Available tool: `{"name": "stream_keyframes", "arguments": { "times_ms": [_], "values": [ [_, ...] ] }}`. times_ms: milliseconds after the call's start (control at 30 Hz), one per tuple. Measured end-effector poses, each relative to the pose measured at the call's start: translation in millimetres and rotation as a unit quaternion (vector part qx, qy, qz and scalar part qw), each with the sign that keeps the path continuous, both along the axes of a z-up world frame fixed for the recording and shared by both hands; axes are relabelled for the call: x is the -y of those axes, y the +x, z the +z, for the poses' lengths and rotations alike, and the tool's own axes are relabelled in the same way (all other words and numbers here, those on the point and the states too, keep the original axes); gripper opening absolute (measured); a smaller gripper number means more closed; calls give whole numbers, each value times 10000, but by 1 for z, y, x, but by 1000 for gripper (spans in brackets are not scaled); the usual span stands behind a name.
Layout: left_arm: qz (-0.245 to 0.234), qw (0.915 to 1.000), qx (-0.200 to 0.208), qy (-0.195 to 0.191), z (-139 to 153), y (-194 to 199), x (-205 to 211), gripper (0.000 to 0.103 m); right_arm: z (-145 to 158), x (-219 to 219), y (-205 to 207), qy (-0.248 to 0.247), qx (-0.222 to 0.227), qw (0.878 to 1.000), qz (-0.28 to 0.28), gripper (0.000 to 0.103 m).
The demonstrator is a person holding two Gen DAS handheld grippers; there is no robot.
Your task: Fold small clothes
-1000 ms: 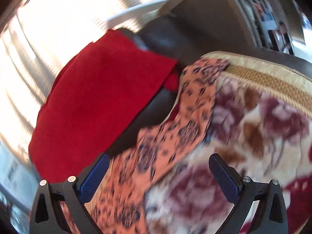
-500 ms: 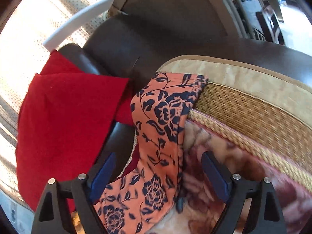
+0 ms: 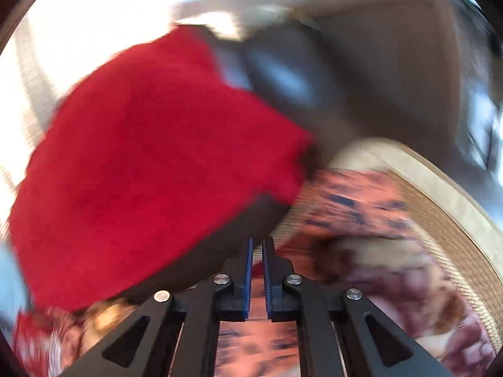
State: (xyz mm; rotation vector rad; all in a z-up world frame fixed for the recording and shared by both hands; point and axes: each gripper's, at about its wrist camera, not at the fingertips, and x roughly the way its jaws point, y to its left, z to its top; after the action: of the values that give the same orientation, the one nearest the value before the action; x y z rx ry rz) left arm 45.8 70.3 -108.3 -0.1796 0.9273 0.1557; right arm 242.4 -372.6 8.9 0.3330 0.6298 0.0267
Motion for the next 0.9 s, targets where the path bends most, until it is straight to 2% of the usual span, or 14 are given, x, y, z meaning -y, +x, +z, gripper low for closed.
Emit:
{"name": "stream_keyframes", "arguments": {
  "times_ms": [100, 200, 267, 367, 467, 533, 567, 633, 667, 700, 800, 900],
  "values": [
    [51, 10000, 34, -73, 1, -5, -5, 103, 32, -93, -24, -55, 381, 9941, 1018, 6],
    [121, 9998, 64, -144, 2, -10, -12, 103, 30, -193, -56, -33, 487, 9780, 2030, 6],
    [156, 9997, 62, -203, 2, -16, -19, 103, 6, -247, -72, 49, 295, 9668, 2538, 7],
    [205, 9995, 59, -230, 4, -24, -32, 103, -67, -313, -82, -57, -645, 9471, 3142, 8],
    [179, 9996, 63, -203, 8, -31, -45, 103, -129, -331, -103, -195, -1314, 9388, 3177, 8],
    [176, 9997, 144, -103, 12, -35, -52, 103, -141, -310, -113, 84, -1407, 9425, 3031, 9],
    [207, 9996, 177, -59, 14, -36, -55, 103, -140, -294, -115, 254, -1379, 9462, 2917, 15],
    [232, 9994, 223, -119, 14, -35, -59, 103, -131, -248, -107, 584, -1275, 9578, 2510, 47],
    [244, 9993, 231, -153, 13, -35, -59, 103, -124, -220, -103, 808, -1173, 9645, 2223, 85],
    [257, 9992, 237, -183, 12, -34, -58, 103, -116, -183, -100, 1075, -984, 9717, 1861, 94],
    [238, 9990, 264, -278, 11, -31, -52, 103, -103, -74, -96, 1689, -659, 9807, 730, 94],
    [155, 9987, 240, -423, 7, -24, -45, 103, -100, 32, -94, 1913, -415, 9797, -422, 92]
  ]
}}
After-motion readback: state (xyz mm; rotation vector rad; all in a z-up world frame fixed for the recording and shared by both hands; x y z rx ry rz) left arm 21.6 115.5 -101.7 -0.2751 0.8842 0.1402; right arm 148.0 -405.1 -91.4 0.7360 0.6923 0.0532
